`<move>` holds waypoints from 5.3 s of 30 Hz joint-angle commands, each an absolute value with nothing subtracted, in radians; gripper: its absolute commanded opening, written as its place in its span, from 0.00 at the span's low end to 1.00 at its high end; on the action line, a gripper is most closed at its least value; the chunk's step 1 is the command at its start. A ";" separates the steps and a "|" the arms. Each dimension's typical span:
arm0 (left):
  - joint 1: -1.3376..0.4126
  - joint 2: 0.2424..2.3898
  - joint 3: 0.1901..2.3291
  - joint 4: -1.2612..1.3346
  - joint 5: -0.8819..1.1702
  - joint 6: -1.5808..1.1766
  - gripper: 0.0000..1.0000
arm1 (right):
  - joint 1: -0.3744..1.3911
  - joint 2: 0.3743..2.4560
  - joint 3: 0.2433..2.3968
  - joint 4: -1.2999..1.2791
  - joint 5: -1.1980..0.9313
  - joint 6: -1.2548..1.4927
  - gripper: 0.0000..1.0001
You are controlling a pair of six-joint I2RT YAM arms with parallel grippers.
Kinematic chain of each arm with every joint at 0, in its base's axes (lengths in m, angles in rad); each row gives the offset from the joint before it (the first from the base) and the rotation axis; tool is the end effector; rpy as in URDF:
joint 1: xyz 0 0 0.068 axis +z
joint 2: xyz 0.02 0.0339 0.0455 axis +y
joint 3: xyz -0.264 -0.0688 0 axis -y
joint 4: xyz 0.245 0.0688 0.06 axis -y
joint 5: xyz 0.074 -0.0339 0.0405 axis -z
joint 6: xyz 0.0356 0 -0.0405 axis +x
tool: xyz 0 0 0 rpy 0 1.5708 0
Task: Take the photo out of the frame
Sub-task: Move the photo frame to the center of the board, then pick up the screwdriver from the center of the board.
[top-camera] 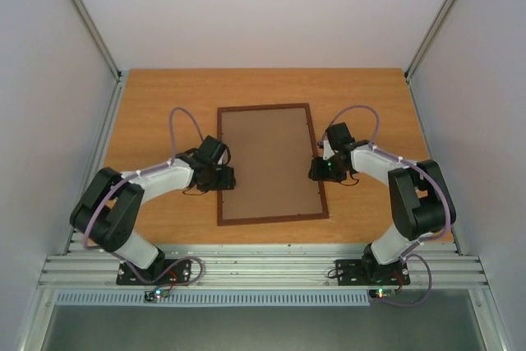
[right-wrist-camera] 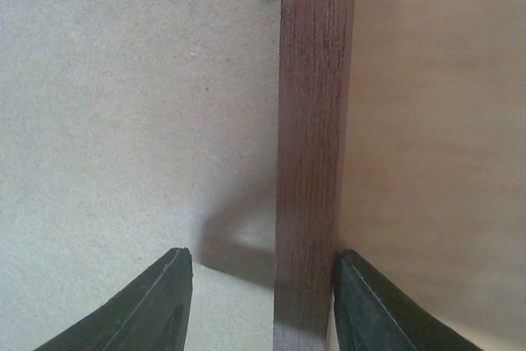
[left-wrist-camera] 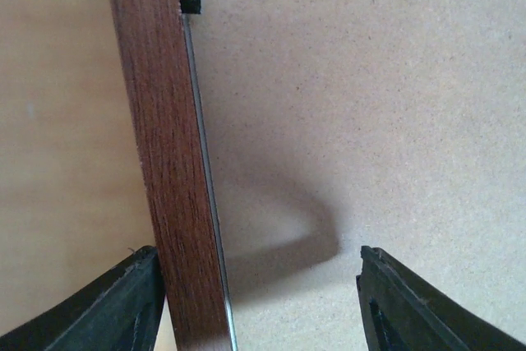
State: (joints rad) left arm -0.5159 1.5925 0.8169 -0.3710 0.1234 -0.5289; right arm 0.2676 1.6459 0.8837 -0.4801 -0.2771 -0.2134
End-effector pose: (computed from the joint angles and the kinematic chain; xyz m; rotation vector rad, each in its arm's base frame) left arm 0.2481 -0.1457 0.1491 0.0190 2.8003 -0.4508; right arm 0.2804 0.0870 0.1485 -0.7283 2.6986 0.4021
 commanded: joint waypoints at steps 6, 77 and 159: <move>-0.626 1.410 0.679 -0.338 0.188 -0.622 0.65 | 0.336 1.508 0.748 -0.520 -0.370 -0.136 0.53; 0.076 1.546 0.828 -0.629 0.201 -0.531 0.99 | 0.407 1.065 0.571 -0.329 -0.159 -0.092 0.83; -0.399 0.924 0.232 0.555 0.383 -0.995 0.01 | 0.920 1.325 0.823 -0.095 -0.185 -0.117 0.80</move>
